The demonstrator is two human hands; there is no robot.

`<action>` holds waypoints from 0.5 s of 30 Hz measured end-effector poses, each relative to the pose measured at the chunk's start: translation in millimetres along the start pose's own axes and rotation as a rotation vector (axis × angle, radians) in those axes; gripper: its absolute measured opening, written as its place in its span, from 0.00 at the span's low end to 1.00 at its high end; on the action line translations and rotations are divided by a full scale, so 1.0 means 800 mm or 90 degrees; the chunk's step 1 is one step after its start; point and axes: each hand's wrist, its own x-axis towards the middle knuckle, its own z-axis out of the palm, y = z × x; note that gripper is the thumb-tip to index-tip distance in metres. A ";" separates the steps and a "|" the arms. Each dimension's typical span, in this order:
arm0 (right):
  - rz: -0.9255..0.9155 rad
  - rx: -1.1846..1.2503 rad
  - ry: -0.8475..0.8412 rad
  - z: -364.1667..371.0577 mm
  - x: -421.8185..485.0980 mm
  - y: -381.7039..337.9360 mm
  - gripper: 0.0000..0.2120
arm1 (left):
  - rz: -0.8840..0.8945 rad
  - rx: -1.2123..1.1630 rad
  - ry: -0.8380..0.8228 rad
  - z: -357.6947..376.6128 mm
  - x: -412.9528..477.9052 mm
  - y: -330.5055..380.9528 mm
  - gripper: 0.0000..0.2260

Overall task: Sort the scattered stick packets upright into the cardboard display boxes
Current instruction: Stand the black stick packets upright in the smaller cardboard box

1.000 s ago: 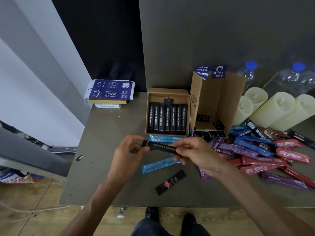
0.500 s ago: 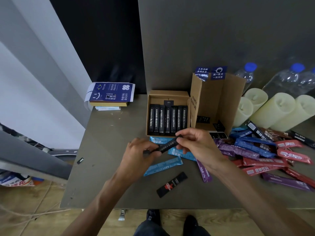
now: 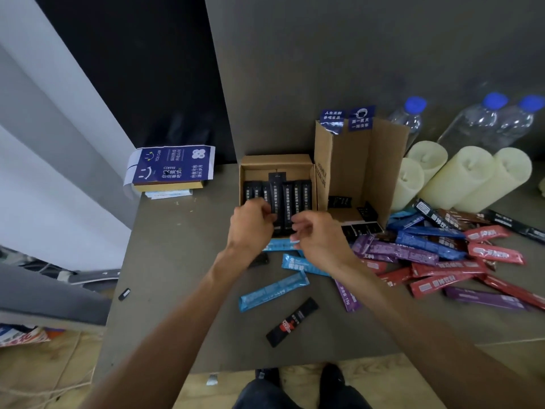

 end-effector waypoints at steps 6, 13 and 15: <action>0.025 -0.018 0.023 0.005 0.011 0.010 0.16 | -0.019 0.017 -0.013 0.015 0.010 0.004 0.02; -0.008 -0.045 0.014 0.010 0.018 0.009 0.12 | 0.008 0.051 -0.011 0.014 0.010 0.003 0.03; -0.026 -0.068 0.016 0.010 0.020 0.010 0.13 | 0.046 0.099 -0.004 0.011 0.010 0.002 0.04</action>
